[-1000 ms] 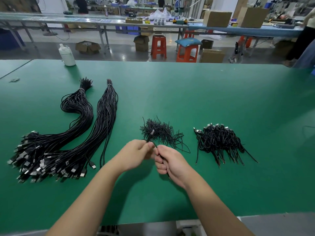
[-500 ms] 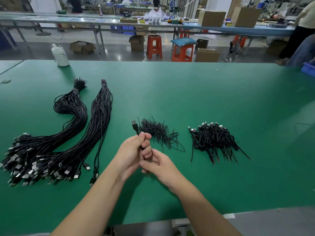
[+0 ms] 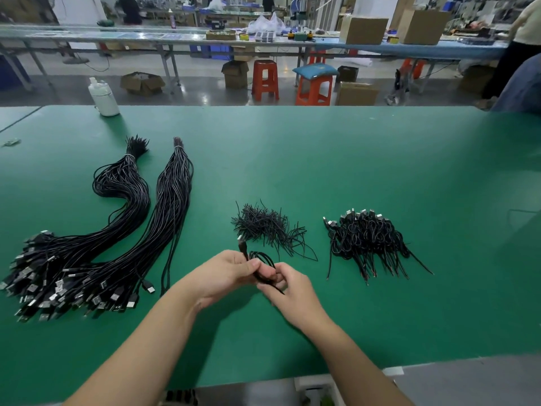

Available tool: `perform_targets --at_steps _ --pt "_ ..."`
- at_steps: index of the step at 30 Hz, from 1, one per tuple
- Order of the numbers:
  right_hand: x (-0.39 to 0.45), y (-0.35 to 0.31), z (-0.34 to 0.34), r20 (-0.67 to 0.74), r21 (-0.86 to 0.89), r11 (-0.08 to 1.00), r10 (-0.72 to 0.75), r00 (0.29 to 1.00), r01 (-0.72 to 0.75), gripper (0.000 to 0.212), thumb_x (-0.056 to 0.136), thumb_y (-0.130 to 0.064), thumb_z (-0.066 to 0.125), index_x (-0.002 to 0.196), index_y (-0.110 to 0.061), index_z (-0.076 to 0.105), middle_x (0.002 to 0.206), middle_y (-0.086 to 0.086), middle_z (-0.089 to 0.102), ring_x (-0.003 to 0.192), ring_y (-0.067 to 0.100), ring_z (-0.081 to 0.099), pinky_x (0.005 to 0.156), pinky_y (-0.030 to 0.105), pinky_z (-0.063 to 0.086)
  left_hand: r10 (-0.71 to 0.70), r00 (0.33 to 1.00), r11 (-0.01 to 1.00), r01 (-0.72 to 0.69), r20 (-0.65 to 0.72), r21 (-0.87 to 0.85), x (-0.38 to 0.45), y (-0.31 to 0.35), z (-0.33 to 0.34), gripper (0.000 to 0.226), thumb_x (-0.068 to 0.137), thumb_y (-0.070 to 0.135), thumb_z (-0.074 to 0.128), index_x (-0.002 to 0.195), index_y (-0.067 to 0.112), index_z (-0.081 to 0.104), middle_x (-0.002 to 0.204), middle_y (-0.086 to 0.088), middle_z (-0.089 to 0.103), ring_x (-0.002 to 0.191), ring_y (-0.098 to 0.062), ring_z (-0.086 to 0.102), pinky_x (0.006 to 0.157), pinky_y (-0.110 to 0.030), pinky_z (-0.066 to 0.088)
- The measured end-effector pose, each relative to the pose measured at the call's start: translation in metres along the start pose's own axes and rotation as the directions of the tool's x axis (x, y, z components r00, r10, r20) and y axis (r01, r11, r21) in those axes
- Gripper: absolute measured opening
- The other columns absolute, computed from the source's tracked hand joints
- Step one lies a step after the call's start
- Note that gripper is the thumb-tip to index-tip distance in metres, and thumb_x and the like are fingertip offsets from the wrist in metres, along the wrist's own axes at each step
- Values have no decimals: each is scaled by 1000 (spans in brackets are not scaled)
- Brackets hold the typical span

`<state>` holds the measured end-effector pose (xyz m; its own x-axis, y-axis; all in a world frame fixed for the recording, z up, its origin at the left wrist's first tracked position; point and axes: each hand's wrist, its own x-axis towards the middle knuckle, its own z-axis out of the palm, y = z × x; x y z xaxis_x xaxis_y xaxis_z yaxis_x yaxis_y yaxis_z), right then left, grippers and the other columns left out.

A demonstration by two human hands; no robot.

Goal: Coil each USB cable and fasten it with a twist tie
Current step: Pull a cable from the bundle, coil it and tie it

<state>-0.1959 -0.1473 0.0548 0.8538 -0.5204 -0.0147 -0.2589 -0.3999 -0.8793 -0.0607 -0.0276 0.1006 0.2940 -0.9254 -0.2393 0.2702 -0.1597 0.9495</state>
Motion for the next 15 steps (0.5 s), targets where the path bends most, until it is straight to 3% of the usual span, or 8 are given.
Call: perform_targets --at_steps 2,5,8,11,13,15 --pt "0 0 3 24 -216 975 -52 998 56 18 94 -41 61 95 -26 51 85 -8 61 78 17 59 71 37 47 8 981 977 34 -196 211 4 -3 4 33 100 21 53 81 12 78 98 -16 75 94 -24 66 88 -32 53" --pt "1 -1 9 59 -410 909 -60 996 79 22 104 -43 39 96 -22 39 89 -2 50 78 28 54 66 42 41 92 893 729 241 -441 640 11 1 10 43 103 38 46 83 9 71 81 -11 71 74 -24 62 74 -38 51" --pt "-3 -5 11 77 -482 866 -110 991 133 23 106 -41 30 93 -22 32 86 -1 44 73 32 52 61 41 33 169 870 547 308 -462 779 9 6 19 48 102 46 39 71 13 53 71 -6 64 68 -24 60 58 -34 41" --pt "-4 -9 10 55 -496 856 -139 989 148 22 107 -39 28 93 -22 32 87 -2 42 78 35 56 62 41 31 266 844 405 342 -466 848 10 2 22 49 100 54 35 72 16 49 67 -2 58 65 -22 55 57 -33 35" --pt "-5 -10 10 46 -514 845 -148 988 150 21 107 -38 27 93 -23 31 88 -3 40 78 34 57 63 40 30 293 820 400 362 -492 842 11 2 19 49 95 61 38 79 18 52 69 -2 59 64 -20 55 57 -33 38" --pt "-5 -9 7 48 -546 824 -147 988 149 21 107 -38 27 94 -23 31 88 -4 39 78 34 57 63 39 29 259 846 505 292 -466 812 13 3 12 41 92 61 47 84 22 56 66 5 58 59 -8 52 54 -27 37"
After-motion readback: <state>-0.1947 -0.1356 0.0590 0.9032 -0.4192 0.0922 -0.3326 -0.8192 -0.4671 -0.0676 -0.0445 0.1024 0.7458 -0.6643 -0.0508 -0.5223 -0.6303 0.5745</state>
